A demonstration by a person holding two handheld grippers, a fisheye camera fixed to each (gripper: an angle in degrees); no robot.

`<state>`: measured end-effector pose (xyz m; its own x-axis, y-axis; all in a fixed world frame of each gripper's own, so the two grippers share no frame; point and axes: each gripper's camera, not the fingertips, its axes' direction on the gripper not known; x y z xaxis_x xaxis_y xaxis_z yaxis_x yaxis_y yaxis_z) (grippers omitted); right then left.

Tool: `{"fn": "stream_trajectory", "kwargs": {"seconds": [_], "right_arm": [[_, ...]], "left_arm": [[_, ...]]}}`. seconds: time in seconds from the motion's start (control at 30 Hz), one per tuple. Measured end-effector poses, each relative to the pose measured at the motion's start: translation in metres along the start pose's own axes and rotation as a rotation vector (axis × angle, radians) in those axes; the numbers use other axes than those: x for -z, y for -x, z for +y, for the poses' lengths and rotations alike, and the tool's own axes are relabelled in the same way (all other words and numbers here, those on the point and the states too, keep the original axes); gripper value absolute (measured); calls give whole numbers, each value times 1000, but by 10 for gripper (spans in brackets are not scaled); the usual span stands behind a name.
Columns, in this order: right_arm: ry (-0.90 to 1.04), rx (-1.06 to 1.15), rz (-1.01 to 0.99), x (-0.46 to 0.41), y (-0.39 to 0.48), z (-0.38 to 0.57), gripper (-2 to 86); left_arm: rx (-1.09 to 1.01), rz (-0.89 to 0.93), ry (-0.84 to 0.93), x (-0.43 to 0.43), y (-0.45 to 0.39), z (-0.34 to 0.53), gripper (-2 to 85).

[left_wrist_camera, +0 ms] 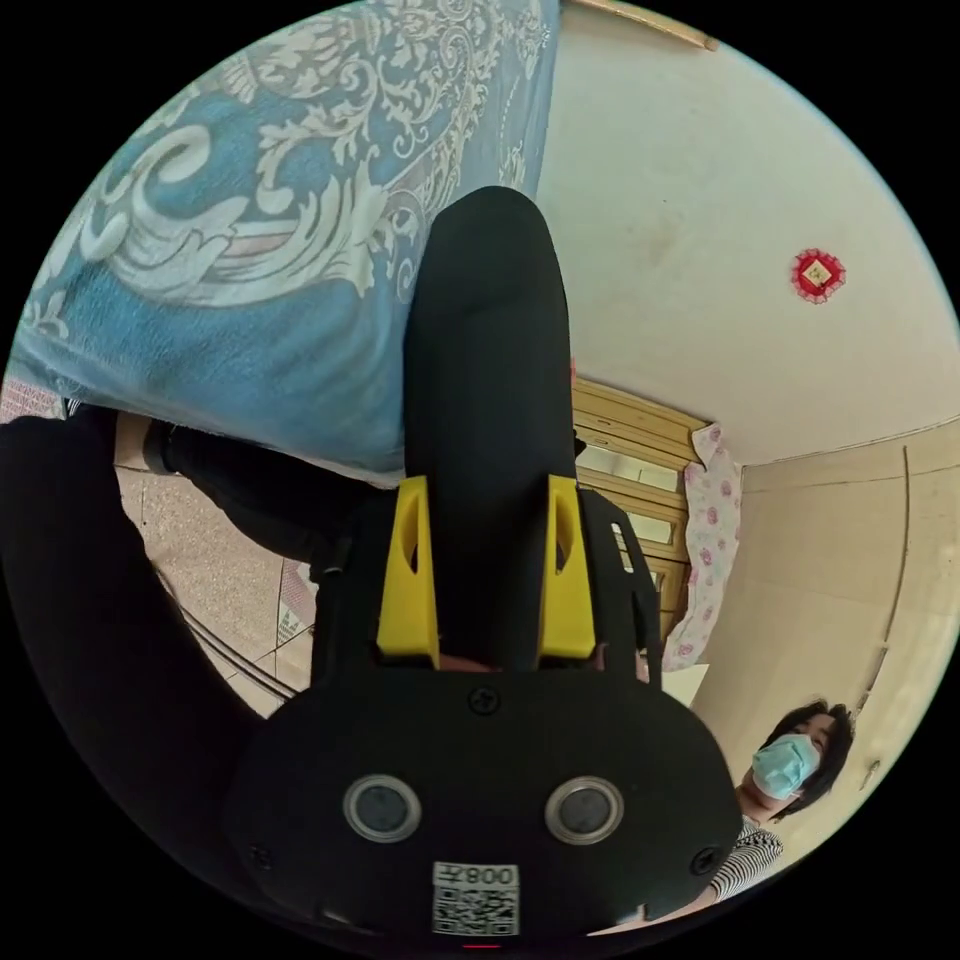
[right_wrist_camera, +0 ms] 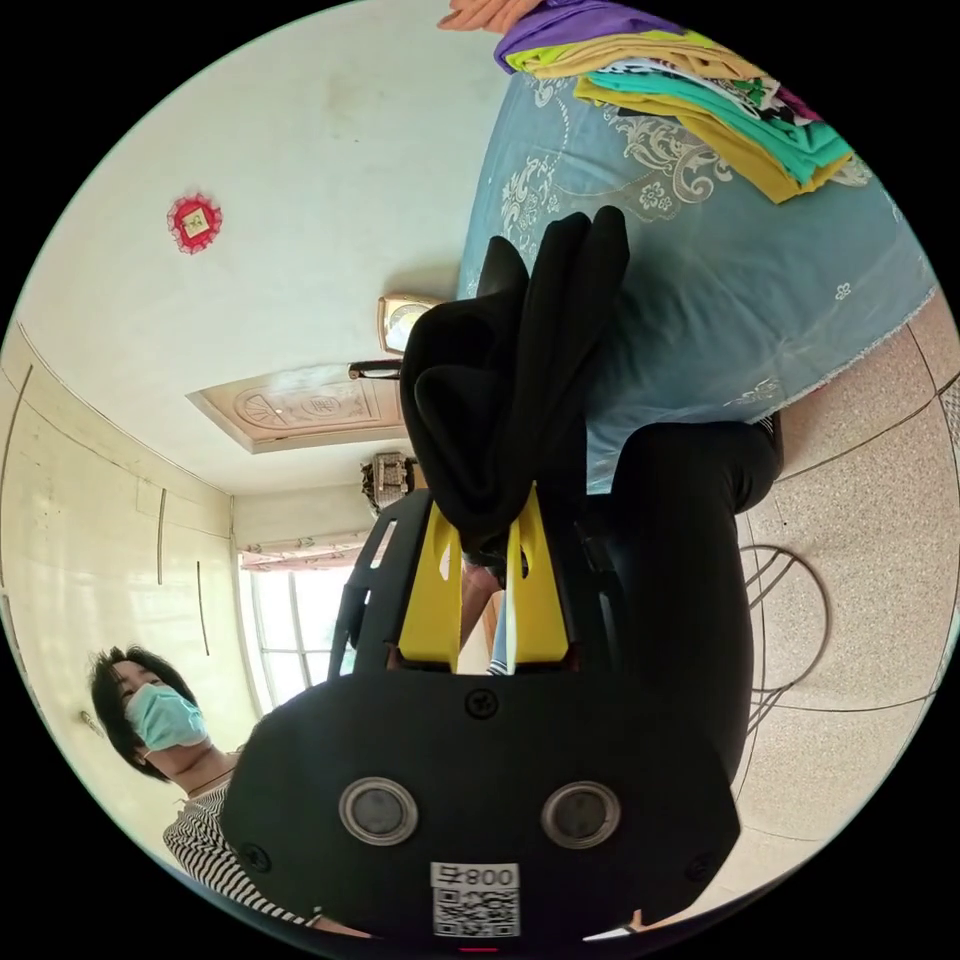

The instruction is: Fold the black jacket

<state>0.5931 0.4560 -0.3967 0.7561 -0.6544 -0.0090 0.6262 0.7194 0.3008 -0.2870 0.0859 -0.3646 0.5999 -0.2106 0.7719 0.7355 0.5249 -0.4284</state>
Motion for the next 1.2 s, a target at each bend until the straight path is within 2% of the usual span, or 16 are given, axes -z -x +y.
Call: {"fn": "stream_trajectory", "kwargs": {"seconds": [0.27,0.6,1.0,1.2], "right_arm": [[-38,74,35,68,-34,24,80],[-35,192,-1,114,-68,3,79],[50,315,-52,141,-122,-136,79],[9,344,-62,202,-131,-203,79]], "left_arm": [[-127,-116,97,-43,-39,35,103],[-187,-130,73,-97,-71,63,96],[-224,-173,-4,-192,-114,27,93],[-244,-187,30,-289,-164,-13,92]]}}
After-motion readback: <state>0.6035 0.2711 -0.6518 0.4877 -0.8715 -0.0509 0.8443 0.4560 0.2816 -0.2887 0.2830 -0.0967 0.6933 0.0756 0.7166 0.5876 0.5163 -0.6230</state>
